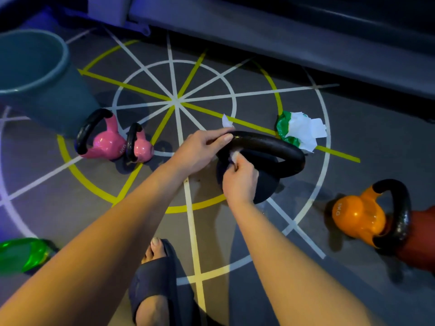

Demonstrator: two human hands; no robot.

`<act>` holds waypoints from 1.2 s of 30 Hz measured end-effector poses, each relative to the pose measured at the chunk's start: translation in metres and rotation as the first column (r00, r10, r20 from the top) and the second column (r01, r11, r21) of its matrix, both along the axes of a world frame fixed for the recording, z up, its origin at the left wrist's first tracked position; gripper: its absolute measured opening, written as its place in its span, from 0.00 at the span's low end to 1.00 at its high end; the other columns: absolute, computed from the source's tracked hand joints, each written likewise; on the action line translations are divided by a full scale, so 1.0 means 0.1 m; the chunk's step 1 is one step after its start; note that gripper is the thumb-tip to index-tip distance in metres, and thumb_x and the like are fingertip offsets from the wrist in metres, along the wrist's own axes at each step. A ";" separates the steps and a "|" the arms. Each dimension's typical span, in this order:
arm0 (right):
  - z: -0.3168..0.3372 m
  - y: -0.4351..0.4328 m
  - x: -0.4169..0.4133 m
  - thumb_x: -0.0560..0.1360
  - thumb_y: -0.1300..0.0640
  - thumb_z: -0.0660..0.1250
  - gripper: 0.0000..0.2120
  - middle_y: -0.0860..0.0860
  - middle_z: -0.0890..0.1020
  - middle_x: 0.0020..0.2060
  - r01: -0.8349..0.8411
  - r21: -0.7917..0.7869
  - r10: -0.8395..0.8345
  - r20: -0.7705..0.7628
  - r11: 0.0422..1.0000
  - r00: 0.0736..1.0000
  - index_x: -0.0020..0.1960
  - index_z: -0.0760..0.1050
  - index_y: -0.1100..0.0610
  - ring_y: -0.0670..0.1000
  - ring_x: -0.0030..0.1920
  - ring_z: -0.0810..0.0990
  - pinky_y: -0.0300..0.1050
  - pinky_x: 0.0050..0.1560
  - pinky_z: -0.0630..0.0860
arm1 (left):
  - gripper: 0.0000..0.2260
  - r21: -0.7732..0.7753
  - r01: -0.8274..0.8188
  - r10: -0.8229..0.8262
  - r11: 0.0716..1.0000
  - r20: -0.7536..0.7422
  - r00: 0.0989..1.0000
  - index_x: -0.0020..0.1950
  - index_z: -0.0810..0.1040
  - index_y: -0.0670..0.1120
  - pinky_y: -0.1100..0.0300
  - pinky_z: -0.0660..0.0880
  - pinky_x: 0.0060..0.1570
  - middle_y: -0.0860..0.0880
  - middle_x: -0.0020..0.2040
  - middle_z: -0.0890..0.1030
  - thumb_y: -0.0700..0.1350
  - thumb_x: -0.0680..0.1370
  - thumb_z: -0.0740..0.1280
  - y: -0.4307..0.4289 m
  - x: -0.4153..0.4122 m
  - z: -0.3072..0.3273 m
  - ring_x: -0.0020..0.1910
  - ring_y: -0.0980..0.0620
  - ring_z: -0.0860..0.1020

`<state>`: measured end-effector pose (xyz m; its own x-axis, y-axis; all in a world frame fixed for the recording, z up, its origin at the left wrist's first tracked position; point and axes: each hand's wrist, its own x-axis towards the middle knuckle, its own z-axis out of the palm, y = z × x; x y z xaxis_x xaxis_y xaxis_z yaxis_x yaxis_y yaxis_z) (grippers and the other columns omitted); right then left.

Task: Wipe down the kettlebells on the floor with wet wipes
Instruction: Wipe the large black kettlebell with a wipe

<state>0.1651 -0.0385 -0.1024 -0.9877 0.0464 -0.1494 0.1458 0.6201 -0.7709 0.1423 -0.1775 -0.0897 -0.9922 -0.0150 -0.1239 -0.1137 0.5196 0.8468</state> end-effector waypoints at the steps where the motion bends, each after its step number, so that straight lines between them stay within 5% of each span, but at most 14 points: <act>1: 0.01 0.03 0.00 0.82 0.62 0.60 0.12 0.55 0.84 0.56 -0.077 0.174 0.086 -0.043 0.982 0.995 0.57 0.81 0.53 0.61 0.56 0.81 0.51 0.52 0.75 | 0.15 0.000 -0.005 0.005 1.000 0.000 1.000 0.70 0.77 0.64 0.60 0.74 0.62 0.57 0.59 0.84 0.60 0.83 0.62 0.00 0.00 0.01 0.60 0.57 0.80; 4: 0.00 0.09 -0.04 0.83 0.63 0.57 0.16 0.55 0.81 0.63 -0.239 0.511 0.278 0.001 0.826 0.961 0.67 0.77 0.55 0.63 0.59 0.82 0.55 0.56 0.77 | 0.15 0.006 -0.022 0.022 1.000 0.001 1.000 0.70 0.77 0.63 0.67 0.70 0.59 0.60 0.59 0.83 0.58 0.84 0.62 0.01 0.01 0.01 0.61 0.62 0.77; 6: 0.01 0.08 -0.01 0.83 0.62 0.58 0.15 0.57 0.82 0.61 -0.239 0.498 0.260 0.027 0.834 0.965 0.67 0.77 0.55 0.63 0.58 0.82 0.55 0.56 0.77 | 0.16 0.005 -0.019 0.019 1.000 -0.008 1.000 0.71 0.77 0.63 0.63 0.71 0.62 0.61 0.57 0.83 0.58 0.84 0.62 0.02 0.02 0.01 0.59 0.63 0.77; 9: 0.07 -0.05 -0.05 0.83 0.60 0.59 0.11 0.59 0.84 0.51 0.056 -0.058 -0.048 0.124 0.997 0.991 0.55 0.81 0.54 0.59 0.46 0.84 0.52 0.47 0.80 | 0.16 0.008 -0.016 0.017 1.000 -0.017 1.000 0.70 0.77 0.63 0.59 0.71 0.68 0.61 0.63 0.82 0.59 0.83 0.62 0.01 0.00 -0.02 0.64 0.63 0.76; 12: 0.09 -0.14 -0.04 0.84 0.61 0.59 0.13 0.54 0.82 0.44 0.354 -0.556 -0.153 0.375 0.752 0.914 0.53 0.81 0.49 0.45 0.26 0.76 0.41 0.30 0.75 | 0.15 0.016 -0.018 0.018 1.000 -0.026 0.999 0.70 0.77 0.64 0.57 0.70 0.69 0.61 0.64 0.81 0.60 0.83 0.62 0.01 0.00 -0.04 0.66 0.63 0.75; 15: 0.17 -0.09 -0.03 0.83 0.66 0.60 0.16 0.52 0.80 0.44 0.454 -0.714 -0.091 0.484 0.533 0.870 0.63 0.80 0.53 0.44 0.23 0.68 0.37 0.25 0.68 | 0.15 0.025 -0.018 0.018 1.000 -0.029 0.999 0.69 0.76 0.66 0.55 0.71 0.69 0.61 0.64 0.82 0.62 0.83 0.61 0.02 0.02 -0.06 0.66 0.62 0.76; 17: 0.26 -0.01 -0.03 0.82 0.68 0.62 0.16 0.53 0.81 0.42 0.477 -0.742 -0.044 0.520 0.471 0.853 0.63 0.80 0.54 0.43 0.23 0.66 0.37 0.24 0.66 | 0.16 0.029 -0.027 0.028 0.999 -0.034 0.999 0.69 0.76 0.66 0.55 0.71 0.70 0.61 0.65 0.81 0.62 0.82 0.61 0.02 0.02 -0.06 0.67 0.62 0.75; 19: 0.34 0.10 -0.03 0.82 0.68 0.63 0.16 0.53 0.82 0.42 0.439 -0.727 0.019 0.527 0.527 0.850 0.62 0.79 0.50 0.44 0.22 0.65 0.37 0.23 0.66 | 0.16 0.048 -0.036 0.038 0.998 -0.037 0.999 0.70 0.77 0.65 0.60 0.73 0.67 0.61 0.64 0.81 0.61 0.83 0.62 0.03 0.04 -0.05 0.66 0.62 0.76; 22: 0.45 0.37 0.02 0.80 0.66 0.64 0.18 0.61 0.84 0.40 0.053 -0.568 0.245 0.436 0.821 0.866 0.67 0.80 0.53 0.47 0.21 0.69 0.39 0.25 0.69 | 0.15 0.069 -0.063 0.065 0.996 -0.024 0.998 0.70 0.77 0.63 0.68 0.76 0.57 0.56 0.60 0.85 0.59 0.83 0.63 0.06 0.04 -0.04 0.59 0.57 0.82; 26: 0.78 0.93 0.01 0.79 0.65 0.67 0.15 0.60 0.86 0.46 -0.254 -0.383 0.414 0.427 0.888 0.804 0.61 0.84 0.53 0.49 0.23 0.74 0.41 0.26 0.73 | 0.16 -0.050 -0.096 0.093 0.994 -0.066 0.994 0.70 0.77 0.63 0.52 0.72 0.69 0.59 0.66 0.81 0.60 0.83 0.63 0.08 0.04 0.00 0.69 0.56 0.76; 31: 0.86 1.58 -0.25 0.79 0.63 0.69 0.08 0.56 0.86 0.40 -0.155 -0.300 0.250 0.312 0.941 0.916 0.51 0.86 0.54 0.48 0.22 0.72 0.36 0.25 0.69 | 0.17 -0.109 -0.114 0.090 0.987 -0.210 0.974 0.71 0.78 0.56 0.45 0.59 0.79 0.56 0.71 0.77 0.57 0.84 0.62 0.24 0.04 0.06 0.74 0.57 0.71; 36: 0.55 1.89 -0.23 0.80 0.60 0.70 0.06 0.52 0.77 0.29 0.085 -0.392 0.019 0.256 0.916 0.966 0.50 0.86 0.54 0.48 0.28 0.72 0.38 0.26 0.67 | 0.18 -0.345 -0.025 -0.115 0.938 -0.379 0.918 0.70 0.79 0.50 0.43 0.61 0.77 0.51 0.71 0.78 0.55 0.84 0.62 0.60 -0.04 0.13 0.73 0.54 0.73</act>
<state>0.1421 0.1505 -0.0471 -0.9143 -0.0365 -0.4033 0.3807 0.2621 -0.8868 0.1381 -0.1171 -0.0765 -0.9598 0.0590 0.2745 0.2167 0.7771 0.5908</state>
